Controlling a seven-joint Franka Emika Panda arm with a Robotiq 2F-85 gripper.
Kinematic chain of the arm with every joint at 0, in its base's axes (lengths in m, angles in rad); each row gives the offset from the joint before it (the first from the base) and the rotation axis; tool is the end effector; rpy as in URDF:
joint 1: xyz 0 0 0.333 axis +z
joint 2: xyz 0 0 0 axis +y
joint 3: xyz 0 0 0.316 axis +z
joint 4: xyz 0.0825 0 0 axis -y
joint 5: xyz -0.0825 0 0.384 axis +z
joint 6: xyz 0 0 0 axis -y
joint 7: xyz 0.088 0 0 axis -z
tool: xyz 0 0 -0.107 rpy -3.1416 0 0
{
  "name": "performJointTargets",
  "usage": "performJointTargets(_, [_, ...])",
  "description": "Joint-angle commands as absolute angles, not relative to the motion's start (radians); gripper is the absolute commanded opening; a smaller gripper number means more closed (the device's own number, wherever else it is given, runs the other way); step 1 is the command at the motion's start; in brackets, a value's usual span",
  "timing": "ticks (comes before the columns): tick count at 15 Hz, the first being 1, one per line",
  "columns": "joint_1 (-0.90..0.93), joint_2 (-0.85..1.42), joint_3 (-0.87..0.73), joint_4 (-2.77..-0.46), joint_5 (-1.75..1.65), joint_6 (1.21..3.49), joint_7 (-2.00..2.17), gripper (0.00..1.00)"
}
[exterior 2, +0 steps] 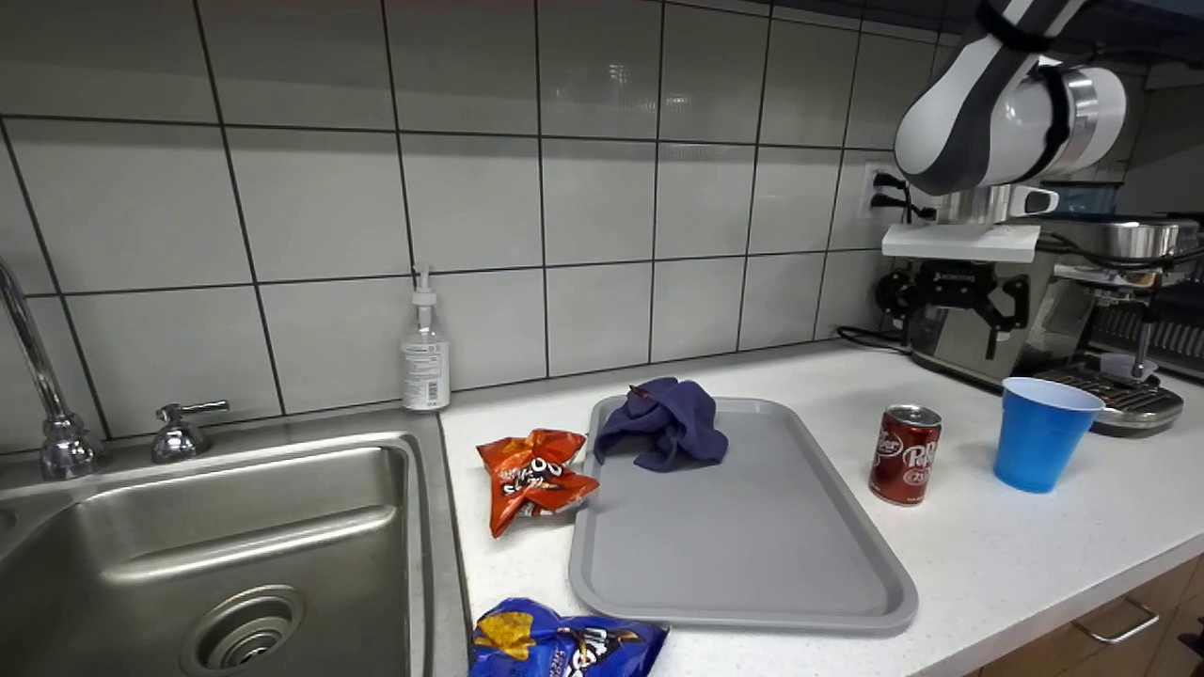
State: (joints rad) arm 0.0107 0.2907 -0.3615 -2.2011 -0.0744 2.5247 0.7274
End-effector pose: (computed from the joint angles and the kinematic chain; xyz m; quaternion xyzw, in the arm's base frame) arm 0.5268 -0.1913 0.2625 0.8745 -0.4789 0.0375 0.0669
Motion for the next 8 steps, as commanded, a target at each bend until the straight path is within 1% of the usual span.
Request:
performJointTargets(1, [-0.004, 0.248, -0.359, -2.237, -0.144, 2.491, 0.779, 1.00])
performJointTargets(8, [-0.011, 0.251, -0.361, -2.261, -0.198, 2.478, 0.816, 1.00])
